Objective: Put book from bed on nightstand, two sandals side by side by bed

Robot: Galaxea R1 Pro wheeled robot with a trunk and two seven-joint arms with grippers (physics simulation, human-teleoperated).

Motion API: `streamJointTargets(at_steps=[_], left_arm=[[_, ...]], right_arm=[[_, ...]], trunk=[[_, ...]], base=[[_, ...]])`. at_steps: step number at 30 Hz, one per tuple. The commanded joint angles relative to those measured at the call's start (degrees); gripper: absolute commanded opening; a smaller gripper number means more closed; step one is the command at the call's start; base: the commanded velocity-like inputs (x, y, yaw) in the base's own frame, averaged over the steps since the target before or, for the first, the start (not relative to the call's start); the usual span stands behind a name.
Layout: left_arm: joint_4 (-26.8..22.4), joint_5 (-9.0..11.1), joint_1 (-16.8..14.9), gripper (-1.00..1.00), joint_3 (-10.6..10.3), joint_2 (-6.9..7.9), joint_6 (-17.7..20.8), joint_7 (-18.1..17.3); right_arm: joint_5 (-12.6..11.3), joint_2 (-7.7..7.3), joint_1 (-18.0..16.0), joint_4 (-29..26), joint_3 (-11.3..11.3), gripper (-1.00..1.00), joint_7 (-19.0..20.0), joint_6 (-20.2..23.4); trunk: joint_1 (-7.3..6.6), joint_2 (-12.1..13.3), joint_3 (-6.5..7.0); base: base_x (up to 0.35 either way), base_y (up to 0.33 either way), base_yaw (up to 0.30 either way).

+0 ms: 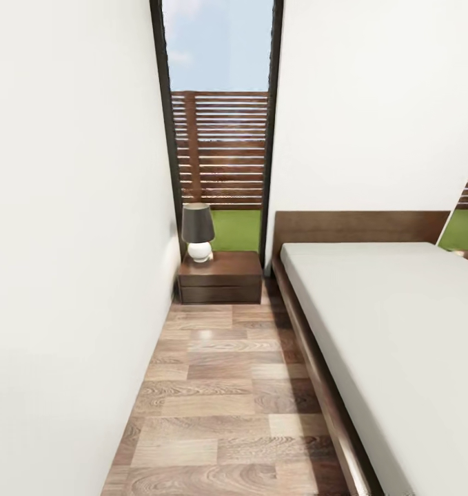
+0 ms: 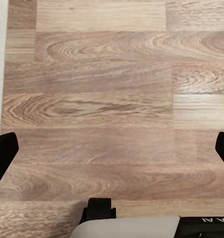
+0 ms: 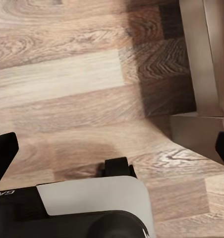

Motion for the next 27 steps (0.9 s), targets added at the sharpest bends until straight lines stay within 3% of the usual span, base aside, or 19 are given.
streamJointTargets(at_steps=[1,27], left_arm=[[0.0,0.1,0.0,1.0,0.0,-0.01,-0.2,0.0],[0.0,0.1,0.0,1.0,0.0,-0.01,-0.2,0.0]], right_arm=[[0.0,0.02,0.0,0.0,-0.1,1.0,0.1,-0.1],[0.0,0.02,0.0,0.0,-0.1,1.0,0.1,-0.1]], trunk=[[0.0,0.0,-0.05],[0.0,0.0,-0.05]], base=[[0.003,0.0,-0.169],[0.0,0.0,-0.163]])
